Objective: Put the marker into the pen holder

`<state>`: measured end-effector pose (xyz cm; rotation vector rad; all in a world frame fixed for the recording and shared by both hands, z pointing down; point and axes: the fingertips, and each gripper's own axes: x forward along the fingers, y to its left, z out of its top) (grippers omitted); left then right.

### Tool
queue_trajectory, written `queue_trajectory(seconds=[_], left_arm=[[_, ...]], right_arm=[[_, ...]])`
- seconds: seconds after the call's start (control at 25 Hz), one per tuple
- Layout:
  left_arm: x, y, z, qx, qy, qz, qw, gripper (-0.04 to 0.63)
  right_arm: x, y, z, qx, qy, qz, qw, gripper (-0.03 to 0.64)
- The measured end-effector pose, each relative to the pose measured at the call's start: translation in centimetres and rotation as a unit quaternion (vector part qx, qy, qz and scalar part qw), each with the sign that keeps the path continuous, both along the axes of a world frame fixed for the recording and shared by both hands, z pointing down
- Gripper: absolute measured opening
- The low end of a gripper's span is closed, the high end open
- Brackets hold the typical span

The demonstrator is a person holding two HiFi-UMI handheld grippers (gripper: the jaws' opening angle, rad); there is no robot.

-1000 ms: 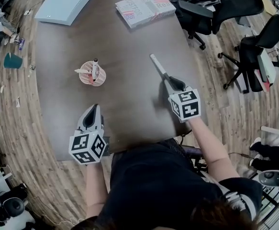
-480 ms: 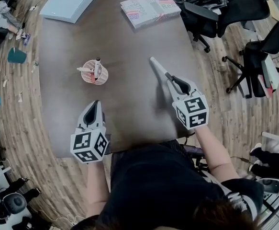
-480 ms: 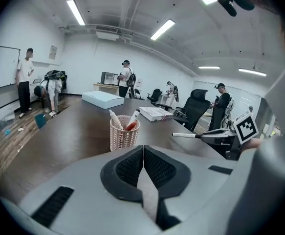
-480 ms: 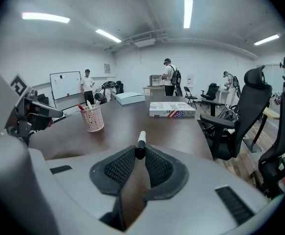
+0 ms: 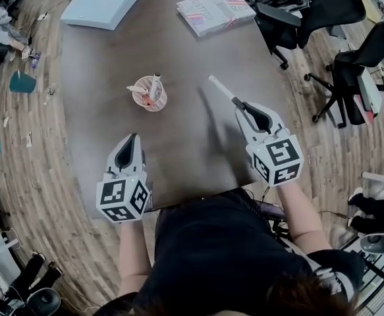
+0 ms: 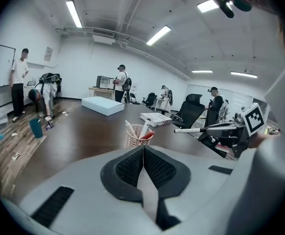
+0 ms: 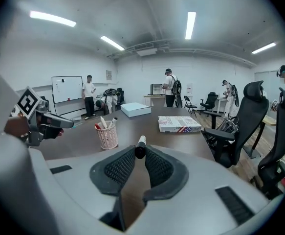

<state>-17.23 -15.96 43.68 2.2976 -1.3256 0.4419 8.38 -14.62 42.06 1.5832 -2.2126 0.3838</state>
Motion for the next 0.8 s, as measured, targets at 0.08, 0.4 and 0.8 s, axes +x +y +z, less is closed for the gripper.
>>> queue_trajectory(seconds=[0.08, 0.4, 0.8], left_arm=[[-1.1, -0.2, -0.2, 0.003, 0.001, 0.002, 1.0000, 0.028], [-4.3, -0.2, -1.1, 0.012, 0.011, 0.001, 0.9999, 0.028], [-6.3, -1.4, -2.3, 0.028, 0.019, 0.000, 0.9994, 0.028]], right_arm=[[-1.4, 0.3, -0.9, 0.006, -0.005, -0.002, 1.000, 0.083], [-7.0, 0.9, -5.1, 0.026, -0.015, -0.044, 0.999, 0.083], [-13.5, -0.8, -7.1, 0.027, -0.026, -0.117, 0.992, 0.083]])
